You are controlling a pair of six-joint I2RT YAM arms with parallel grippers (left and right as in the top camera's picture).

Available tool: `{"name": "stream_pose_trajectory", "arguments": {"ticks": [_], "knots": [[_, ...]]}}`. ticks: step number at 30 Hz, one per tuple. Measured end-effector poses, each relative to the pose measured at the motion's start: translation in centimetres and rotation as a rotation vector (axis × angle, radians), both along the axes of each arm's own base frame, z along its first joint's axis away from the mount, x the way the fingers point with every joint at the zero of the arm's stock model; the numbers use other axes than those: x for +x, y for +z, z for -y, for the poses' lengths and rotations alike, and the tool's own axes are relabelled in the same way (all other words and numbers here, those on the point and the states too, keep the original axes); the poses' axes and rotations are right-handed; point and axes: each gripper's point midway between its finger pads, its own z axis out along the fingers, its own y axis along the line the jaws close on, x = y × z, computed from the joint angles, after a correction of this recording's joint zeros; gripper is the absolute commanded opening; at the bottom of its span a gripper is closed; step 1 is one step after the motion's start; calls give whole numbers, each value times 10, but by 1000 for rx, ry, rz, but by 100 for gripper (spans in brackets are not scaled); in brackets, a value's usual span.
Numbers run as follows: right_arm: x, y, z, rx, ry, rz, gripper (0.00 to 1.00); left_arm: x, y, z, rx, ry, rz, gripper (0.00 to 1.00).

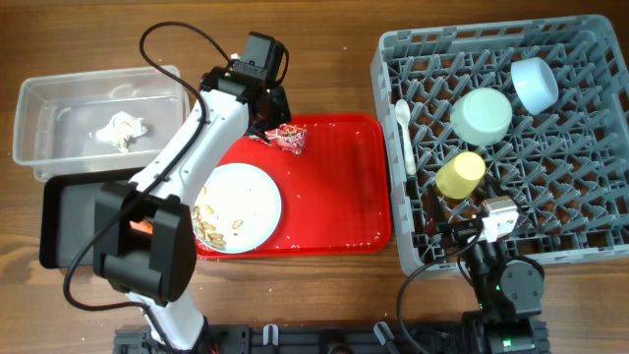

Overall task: Sort waste into correct bins and load items into the dishwasher rack
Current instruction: 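Grasp the red candy wrapper with the left gripper, then lift the wrapper and drop it into the clear bin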

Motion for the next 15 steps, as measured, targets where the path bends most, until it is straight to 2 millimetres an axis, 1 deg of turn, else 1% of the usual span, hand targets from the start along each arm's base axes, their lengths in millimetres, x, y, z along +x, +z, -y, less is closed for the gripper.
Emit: {"name": "stream_pose_trajectory", "arguments": {"ticks": [1,2,4,5,7,9,10,11,12,13,15], "knots": [[0,0,0,0,0,0,100,-3,-1,-1,-12,46,-18,83],[0,0,0,0,0,0,100,-6,-3,-1,-29,94,-31,89],[0,0,0,0,0,0,100,-7,-8,5,-119,256,-52,93],[0,0,0,0,0,0,100,-8,-13,7,-149,310,-66,94],[0,0,0,0,0,0,100,-7,-27,14,-208,409,-71,92],[0,0,0,0,0,0,100,-10,-50,22,-237,470,-98,90],[0,0,0,0,0,0,100,-10,-61,25,-244,485,-104,87],[0,0,0,0,0,0,100,-10,-72,28,-250,502,-116,80],[0,0,0,0,0,0,100,-9,-79,28,-251,514,-121,74],[0,0,0,0,0,0,100,-9,-83,28,-253,529,-127,69],[0,0,0,0,0,0,100,-7,-83,29,-260,537,-122,58]]}}
